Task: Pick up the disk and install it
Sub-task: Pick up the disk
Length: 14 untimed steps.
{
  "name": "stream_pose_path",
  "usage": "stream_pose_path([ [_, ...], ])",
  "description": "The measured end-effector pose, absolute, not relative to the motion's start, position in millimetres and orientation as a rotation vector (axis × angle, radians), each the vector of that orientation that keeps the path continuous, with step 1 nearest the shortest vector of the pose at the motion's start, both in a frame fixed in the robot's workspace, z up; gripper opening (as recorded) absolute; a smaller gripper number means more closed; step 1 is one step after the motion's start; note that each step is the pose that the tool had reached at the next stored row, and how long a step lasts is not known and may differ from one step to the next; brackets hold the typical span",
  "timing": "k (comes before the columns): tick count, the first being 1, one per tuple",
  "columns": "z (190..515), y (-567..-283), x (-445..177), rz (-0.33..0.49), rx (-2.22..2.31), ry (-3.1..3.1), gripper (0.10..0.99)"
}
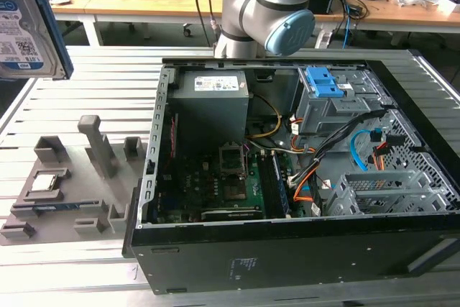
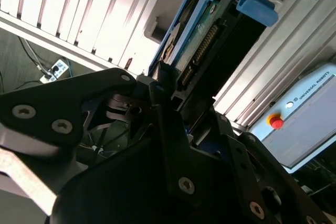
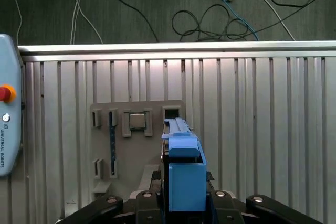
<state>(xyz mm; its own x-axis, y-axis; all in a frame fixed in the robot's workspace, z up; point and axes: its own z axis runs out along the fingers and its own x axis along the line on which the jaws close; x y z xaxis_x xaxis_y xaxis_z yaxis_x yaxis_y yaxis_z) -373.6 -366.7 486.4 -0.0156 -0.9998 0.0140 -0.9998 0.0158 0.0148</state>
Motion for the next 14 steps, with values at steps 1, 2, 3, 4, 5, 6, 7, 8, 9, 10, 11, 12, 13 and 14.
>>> stream_pose_path([
  [1,488.6,-366.7,-373.5,-0.001,2.19,-2.224,0.365],
  [2,490.9,-366.7,-373.4,-0.001,2.19,-2.224,0.365],
  [3,493.6,-366.7,-373.3,-0.001,2.19,-2.224,0.365],
  [4,496.8,-366.7,-373.2,-0.001,2.19,-2.224,0.365],
  [5,500.0,-366.7,-373.1,-0.001,2.19,-2.224,0.365],
  [6,502.0,-366.7,-373.0,-0.001,2.19,-2.224,0.365],
  [7,504.2,-366.7,-373.0,-0.001,2.19,-2.224,0.365],
  [8,508.1,-366.7,-372.9,-0.001,2.19,-2.224,0.365],
  [9,510.1,-366.7,-372.8,-0.001,2.19,-2.224,0.365],
  [10,512.3,-366.7,-372.8,-0.001,2.19,-2.224,0.365],
  [11,516.6,-366.7,-372.8,-0.001,2.19,-2.224,0.365],
  [12,519.5,-366.7,-372.8,-0.001,2.19,-2.224,0.365],
  [13,522.6,-366.7,-372.7,-0.001,2.19,-2.224,0.365],
  [14,525.5,-366.7,-372.7,-0.001,2.19,-2.224,0.365],
])
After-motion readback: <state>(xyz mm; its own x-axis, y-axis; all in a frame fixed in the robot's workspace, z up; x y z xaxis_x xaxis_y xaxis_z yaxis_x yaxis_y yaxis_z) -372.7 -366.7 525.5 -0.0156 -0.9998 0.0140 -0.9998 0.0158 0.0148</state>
